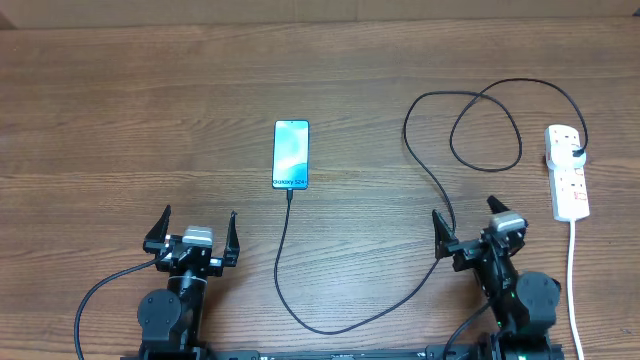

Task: Plug charger to phone and switch on socket

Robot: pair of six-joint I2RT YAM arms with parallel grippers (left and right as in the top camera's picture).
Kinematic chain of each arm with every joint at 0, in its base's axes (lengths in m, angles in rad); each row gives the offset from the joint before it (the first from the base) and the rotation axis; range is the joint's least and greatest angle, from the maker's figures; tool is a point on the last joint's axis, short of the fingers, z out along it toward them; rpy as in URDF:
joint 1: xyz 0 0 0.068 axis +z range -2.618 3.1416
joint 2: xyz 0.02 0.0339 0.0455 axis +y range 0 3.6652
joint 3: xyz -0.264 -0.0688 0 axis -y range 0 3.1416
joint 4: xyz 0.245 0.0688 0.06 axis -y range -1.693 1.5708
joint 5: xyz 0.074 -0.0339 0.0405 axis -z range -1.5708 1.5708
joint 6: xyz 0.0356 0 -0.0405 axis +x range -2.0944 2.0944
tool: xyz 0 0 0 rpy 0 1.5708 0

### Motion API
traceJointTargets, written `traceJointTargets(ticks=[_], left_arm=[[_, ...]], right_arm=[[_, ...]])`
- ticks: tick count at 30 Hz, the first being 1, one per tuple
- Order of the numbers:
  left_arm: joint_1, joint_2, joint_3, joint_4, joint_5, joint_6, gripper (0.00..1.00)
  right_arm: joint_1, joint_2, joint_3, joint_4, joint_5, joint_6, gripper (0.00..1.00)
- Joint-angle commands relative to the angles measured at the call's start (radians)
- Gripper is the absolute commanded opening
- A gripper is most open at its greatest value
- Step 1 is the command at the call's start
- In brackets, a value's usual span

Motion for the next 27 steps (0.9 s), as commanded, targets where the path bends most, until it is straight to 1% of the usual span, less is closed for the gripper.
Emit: traceJointTargets(ticks=[1, 3, 6, 27], left_arm=[[-0.002, -0.011, -0.003, -0.002, 0.005, 0.022, 1.00], [-0.002, -0.011, -0.003, -0.002, 0.005, 0.022, 1.00], [-0.002, -0.011, -0.003, -0.002, 0.005, 0.022, 1.00], [-0.002, -0.011, -0.003, -0.002, 0.005, 0.022, 1.00]], right_arm=[[0.003, -0.113, -0.011, 0.006, 0.006, 0.005, 1.00], [0.003, -0.117, -0.010, 0.029, 0.006, 0.005, 1.00], [0.003, -0.119, -0.010, 0.006, 0.006, 0.005, 1.00], [0.003, -0.118, -0.010, 0.006, 0.006, 0.005, 1.00]])
